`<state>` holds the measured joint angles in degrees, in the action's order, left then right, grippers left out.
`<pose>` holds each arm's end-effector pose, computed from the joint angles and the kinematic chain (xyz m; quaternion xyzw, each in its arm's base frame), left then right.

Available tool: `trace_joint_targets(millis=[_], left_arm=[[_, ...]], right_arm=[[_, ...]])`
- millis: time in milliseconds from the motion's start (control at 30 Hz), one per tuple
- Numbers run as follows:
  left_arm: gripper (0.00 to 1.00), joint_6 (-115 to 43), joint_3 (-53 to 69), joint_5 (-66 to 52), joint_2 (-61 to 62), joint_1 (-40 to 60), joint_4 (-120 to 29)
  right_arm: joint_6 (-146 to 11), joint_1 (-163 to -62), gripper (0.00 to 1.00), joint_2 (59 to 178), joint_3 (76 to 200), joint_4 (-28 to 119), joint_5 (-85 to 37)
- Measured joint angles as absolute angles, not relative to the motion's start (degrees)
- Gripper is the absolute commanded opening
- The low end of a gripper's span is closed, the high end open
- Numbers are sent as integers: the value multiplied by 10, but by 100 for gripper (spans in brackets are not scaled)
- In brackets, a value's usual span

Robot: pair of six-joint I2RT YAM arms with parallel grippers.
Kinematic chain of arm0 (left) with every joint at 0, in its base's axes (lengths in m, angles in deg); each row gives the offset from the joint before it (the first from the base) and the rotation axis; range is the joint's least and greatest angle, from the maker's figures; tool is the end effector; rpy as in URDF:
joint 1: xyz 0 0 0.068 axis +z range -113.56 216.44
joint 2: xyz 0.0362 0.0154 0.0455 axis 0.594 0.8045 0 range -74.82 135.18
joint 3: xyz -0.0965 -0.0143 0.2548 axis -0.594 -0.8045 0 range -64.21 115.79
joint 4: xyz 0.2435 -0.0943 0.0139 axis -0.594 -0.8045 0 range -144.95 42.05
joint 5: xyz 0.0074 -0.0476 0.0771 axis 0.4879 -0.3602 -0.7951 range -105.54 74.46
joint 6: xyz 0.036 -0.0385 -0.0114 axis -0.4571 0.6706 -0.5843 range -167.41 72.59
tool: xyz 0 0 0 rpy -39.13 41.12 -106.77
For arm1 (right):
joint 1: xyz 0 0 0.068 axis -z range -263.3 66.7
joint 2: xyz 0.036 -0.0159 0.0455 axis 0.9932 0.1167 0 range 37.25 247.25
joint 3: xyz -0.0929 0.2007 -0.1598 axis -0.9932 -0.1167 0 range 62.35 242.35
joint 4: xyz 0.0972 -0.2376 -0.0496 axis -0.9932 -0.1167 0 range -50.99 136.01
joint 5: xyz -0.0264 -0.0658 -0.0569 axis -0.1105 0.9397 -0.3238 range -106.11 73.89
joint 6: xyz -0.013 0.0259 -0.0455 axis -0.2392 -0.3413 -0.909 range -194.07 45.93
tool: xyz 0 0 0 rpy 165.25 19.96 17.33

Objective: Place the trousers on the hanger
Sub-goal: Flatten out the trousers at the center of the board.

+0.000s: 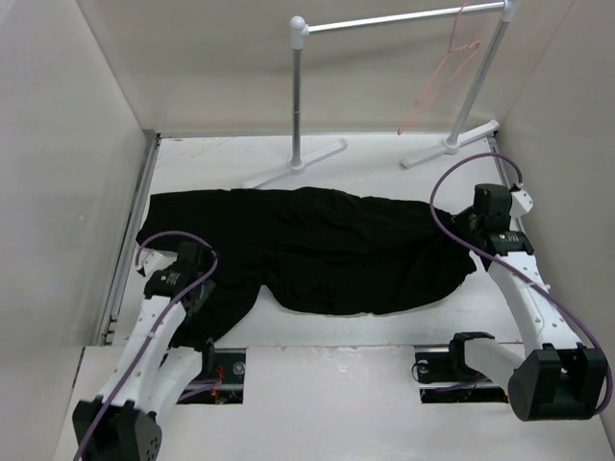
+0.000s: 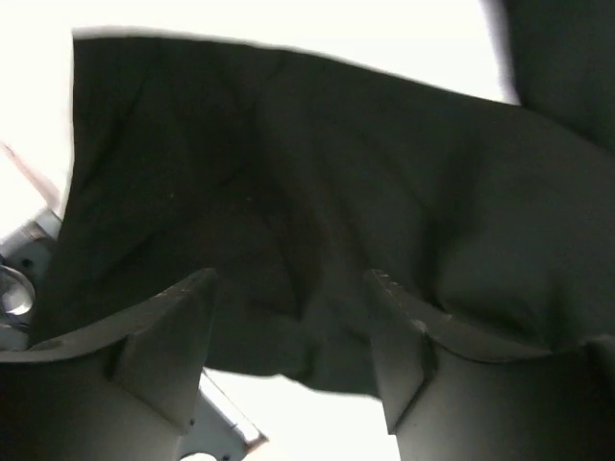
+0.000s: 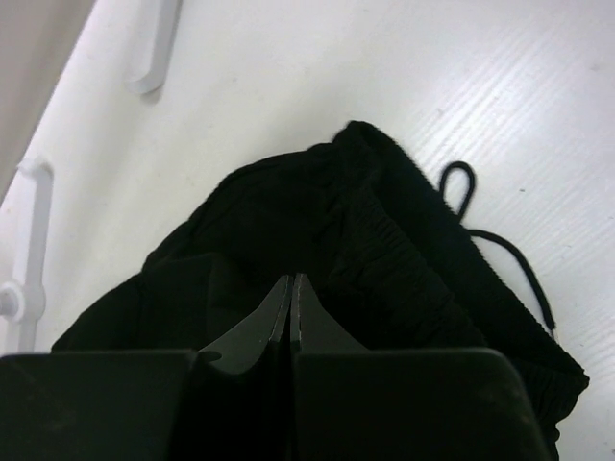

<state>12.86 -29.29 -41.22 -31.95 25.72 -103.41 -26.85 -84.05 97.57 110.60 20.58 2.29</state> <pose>0.1257 -0.0082 0.2238 -0.4440 0.8401 0.0459 0.3081 0.2271 -0.0083 0.2847 0.4142 0.7856 0.0465 0.4572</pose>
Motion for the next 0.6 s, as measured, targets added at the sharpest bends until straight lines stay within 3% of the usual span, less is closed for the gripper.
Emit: trace_joint_targets(millis=[100,133,267,367,467,500,600], left_arm=[[11,128,-338,-378,-267,293,-973],[5,128,-351,-365,-249,300,-952],[2,122,-381,-342,-226,349,-897],[2,109,-378,-354,-225,426,-872],[7,88,-341,-368,-204,510,-868],[16,78,-307,-372,-185,537,-867],[45,55,-213,-388,-150,555,-846]], right_arm=[[-265,-825,2,969,1090,197,23],[-264,-820,2,963,1085,192,23],[-262,-791,2,942,1076,182,25],[-257,-767,10,944,1064,182,33],[-252,-760,49,959,1045,181,37],[-252,-762,64,964,1042,178,36],[-265,-774,79,967,1042,173,32]])
